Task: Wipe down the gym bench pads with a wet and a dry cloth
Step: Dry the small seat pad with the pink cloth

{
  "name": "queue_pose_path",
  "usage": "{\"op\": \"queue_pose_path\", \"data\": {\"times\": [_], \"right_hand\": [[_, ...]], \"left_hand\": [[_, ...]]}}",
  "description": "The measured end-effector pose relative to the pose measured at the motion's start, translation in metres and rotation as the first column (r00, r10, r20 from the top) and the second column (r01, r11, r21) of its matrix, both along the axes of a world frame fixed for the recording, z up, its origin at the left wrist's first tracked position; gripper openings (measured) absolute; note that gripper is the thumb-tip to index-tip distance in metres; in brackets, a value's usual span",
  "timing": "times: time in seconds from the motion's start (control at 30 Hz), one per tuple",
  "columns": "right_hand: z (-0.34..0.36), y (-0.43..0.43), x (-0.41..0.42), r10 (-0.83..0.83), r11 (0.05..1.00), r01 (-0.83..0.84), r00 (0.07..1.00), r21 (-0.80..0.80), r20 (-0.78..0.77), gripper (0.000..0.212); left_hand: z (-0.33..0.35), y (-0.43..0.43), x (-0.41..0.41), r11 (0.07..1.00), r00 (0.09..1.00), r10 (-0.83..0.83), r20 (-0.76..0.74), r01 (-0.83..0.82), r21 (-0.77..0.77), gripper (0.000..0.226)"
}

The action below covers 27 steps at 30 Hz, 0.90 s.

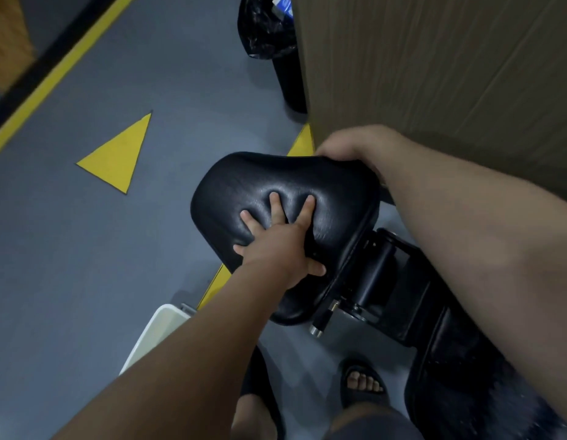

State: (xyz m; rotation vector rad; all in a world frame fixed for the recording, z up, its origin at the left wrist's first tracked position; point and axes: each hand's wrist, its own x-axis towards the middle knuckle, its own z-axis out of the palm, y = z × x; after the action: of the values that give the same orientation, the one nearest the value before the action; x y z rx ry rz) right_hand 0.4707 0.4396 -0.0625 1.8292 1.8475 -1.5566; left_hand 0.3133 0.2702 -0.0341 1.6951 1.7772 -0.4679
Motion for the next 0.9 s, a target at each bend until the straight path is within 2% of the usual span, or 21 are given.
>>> {"op": "queue_pose_path", "data": {"times": [0.07, 0.17, 0.33, 0.43, 0.6, 0.67, 0.73, 0.83, 0.9], "right_hand": [[-0.008, -0.018, 0.024, -0.188, 0.982, 0.182, 0.974, -0.059, -0.125, 0.038], [-0.015, -0.03, 0.04, -0.321, 0.945, 0.328, 0.928, 0.005, -0.189, 0.052], [0.005, -0.072, 0.068, -0.433, 0.894, 0.446, 0.847, -0.031, -0.309, 0.022], [0.005, -0.098, 0.078, -0.497, 0.851, 0.525, 0.793, -0.017, -0.353, 0.025], [0.036, -0.15, 0.082, -0.465, 0.863, 0.496, 0.855, 0.099, -0.229, 0.02], [0.046, -0.168, 0.077, -0.427, 0.873, 0.449, 0.892, 0.19, -0.145, 0.03], [0.054, -0.18, 0.067, -0.416, 0.84, 0.412, 0.907, 0.352, -0.069, 0.044], [0.064, -0.198, 0.038, -0.386, 0.763, 0.386, 0.915, 0.519, -0.113, 0.051], [0.069, -0.205, 0.016, -0.302, 0.732, 0.319, 0.944, 0.602, -0.133, 0.046]], "left_hand": [[0.001, 0.001, 0.002, 1.0, 1.0, -0.005, -0.003, 0.005, 0.0, 0.121], [0.0, 0.001, 0.001, 1.0, 1.0, -0.017, -0.001, 0.017, 0.008, 0.122], [0.003, 0.0, -0.001, 0.999, 0.999, -0.035, 0.004, 0.035, 0.028, 0.12], [0.004, -0.002, 0.0, 0.998, 0.999, -0.042, -0.005, 0.042, 0.04, 0.116], [0.014, -0.012, -0.003, 0.997, 0.999, -0.039, 0.017, 0.038, 0.066, 0.105], [0.015, -0.02, -0.007, 0.995, 0.999, -0.037, 0.036, 0.034, 0.096, 0.094], [0.017, -0.034, -0.013, 0.99, 0.997, -0.075, 0.006, 0.073, 0.121, 0.075], [0.021, -0.064, -0.027, 0.973, 0.992, -0.122, 0.008, 0.118, 0.2, 0.053], [0.026, -0.084, -0.043, 0.981, 0.992, -0.078, 0.102, 0.058, 0.186, 0.048]]}}
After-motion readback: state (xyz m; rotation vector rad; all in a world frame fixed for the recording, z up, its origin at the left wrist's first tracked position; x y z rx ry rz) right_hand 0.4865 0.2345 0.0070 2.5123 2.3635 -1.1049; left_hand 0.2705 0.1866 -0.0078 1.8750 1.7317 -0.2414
